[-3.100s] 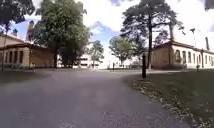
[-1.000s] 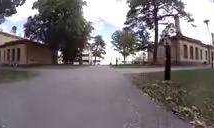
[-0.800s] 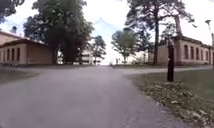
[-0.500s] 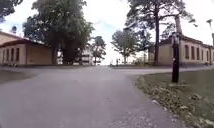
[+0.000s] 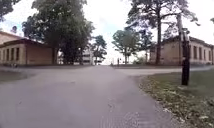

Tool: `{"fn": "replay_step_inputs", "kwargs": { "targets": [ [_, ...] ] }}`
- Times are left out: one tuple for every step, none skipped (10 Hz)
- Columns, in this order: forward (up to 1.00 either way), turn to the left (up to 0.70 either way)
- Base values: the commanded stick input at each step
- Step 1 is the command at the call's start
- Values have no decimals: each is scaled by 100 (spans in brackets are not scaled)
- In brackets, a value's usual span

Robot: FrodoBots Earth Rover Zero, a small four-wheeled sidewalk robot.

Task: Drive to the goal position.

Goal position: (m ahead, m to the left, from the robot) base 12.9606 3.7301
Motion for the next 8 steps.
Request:
{"fn": "replay_step_inputs", "kwargs": {
  "targets": [
    [85,0],
    [85,0],
    [85,0],
    [85,0],
    [85,0],
    [85,0],
    [85,0],
    [85,0]
  ]
}}
